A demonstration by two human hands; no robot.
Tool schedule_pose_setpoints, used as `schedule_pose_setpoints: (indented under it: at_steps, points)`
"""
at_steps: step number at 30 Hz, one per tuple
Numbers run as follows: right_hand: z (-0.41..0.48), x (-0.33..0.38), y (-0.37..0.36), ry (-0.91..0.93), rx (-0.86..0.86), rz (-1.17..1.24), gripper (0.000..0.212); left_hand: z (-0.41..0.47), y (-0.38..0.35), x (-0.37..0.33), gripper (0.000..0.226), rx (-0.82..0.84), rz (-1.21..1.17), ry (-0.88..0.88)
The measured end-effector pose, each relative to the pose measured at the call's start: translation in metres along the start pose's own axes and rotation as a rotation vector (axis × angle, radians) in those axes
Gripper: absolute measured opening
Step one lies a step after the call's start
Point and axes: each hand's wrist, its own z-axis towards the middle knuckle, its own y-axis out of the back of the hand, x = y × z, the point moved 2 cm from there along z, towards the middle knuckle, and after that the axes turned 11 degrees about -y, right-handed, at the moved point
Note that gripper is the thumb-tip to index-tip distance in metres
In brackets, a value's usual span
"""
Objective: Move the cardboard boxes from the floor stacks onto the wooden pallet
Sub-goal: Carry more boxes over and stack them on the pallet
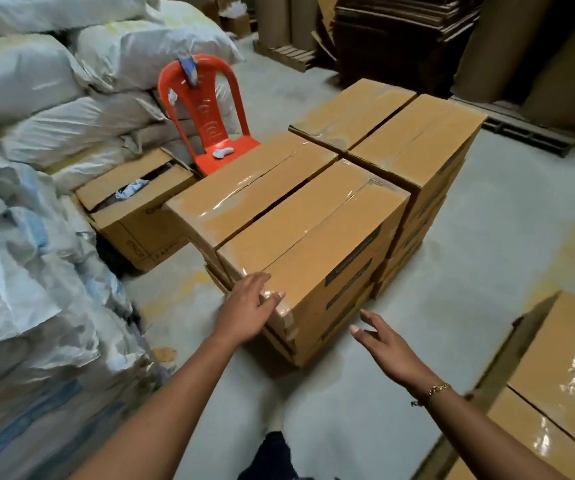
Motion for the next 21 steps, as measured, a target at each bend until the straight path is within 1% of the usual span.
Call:
schedule_pose_setpoints:
  at_steps: [5,8,12,14,17,18,21]
  points:
    - [0.068,0.051,-0.033,-0.185,-0.024,0.221,0.075,0.091,0.032,0.073,0.064,0.089,0.036,-0.009]
    - [0.097,0.070,-0.047,-0.266,-0.060,0.308,0.075,0.137,0.043,0.105,0.067,0.154,0.042,0.014]
    - [0.122,0.085,-0.062,-0.346,-0.085,0.352,0.074,0.181,0.044,0.133,0.083,0.244,0.067,0.029]
    - [0.131,0.088,-0.067,-0.384,-0.090,0.357,0.074,0.196,0.040,0.140,0.078,0.285,0.130,0.006]
    - [0.140,0.091,-0.072,-0.450,-0.096,0.378,0.073,0.211,0.035,0.146,0.070,0.285,0.280,-0.044]
    - [0.143,0.091,-0.074,-0.467,-0.107,0.394,0.070,0.214,0.033,0.147,0.071,0.282,0.317,-0.056]
    - [0.147,0.096,-0.076,-0.487,-0.132,0.458,0.047,0.221,0.026,0.144,0.074,0.274,0.357,-0.052]
